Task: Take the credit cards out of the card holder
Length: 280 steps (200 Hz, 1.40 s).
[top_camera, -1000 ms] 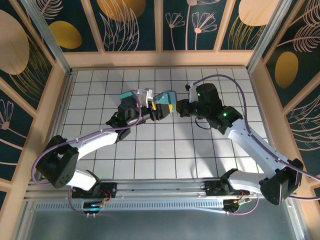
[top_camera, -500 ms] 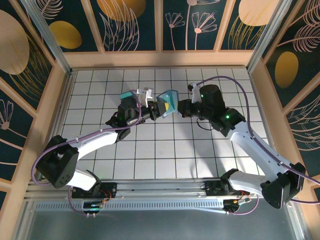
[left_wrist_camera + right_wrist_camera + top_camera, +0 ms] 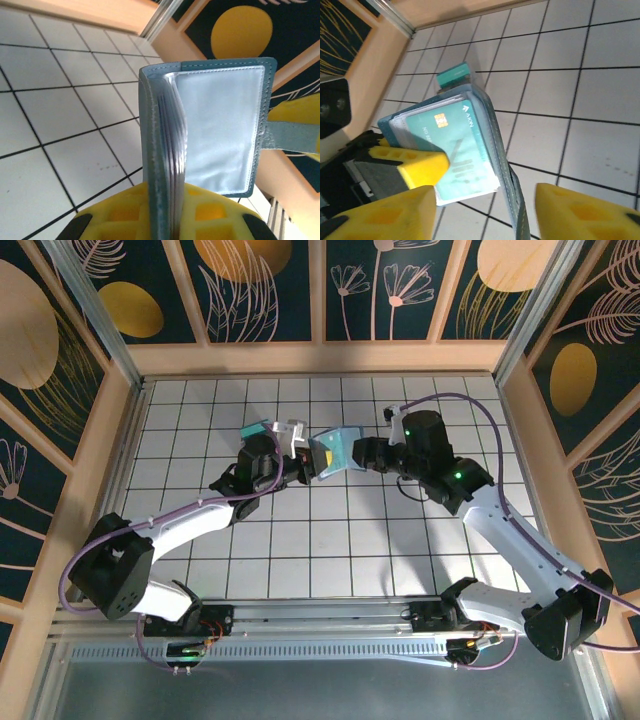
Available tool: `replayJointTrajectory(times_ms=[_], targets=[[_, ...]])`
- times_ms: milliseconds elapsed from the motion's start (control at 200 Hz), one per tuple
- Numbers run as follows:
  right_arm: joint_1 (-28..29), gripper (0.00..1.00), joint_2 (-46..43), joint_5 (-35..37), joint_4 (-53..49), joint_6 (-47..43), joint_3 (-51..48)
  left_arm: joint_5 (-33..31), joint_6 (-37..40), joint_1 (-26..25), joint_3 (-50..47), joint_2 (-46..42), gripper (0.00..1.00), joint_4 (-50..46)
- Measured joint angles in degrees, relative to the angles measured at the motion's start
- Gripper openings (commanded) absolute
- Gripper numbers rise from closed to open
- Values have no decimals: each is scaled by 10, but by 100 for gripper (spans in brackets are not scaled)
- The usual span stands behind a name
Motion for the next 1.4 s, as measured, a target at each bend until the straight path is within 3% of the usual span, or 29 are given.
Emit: replayJointTrajectory(times_ms=[180,480,921,1401], targets=[[0,70,-6,47,-17,3,0,-16,10,-3,5,0,0,-43],[0,69,-29,104,-31,17,0,-21,2,-28,6,5,0,-66],[0,54,-34,107,-40,48,-11,-15,-75,-46,-33,34,0,-52],[9,31,17,8,18,115,-93,15,-121,-46,-47,93,0,-31]])
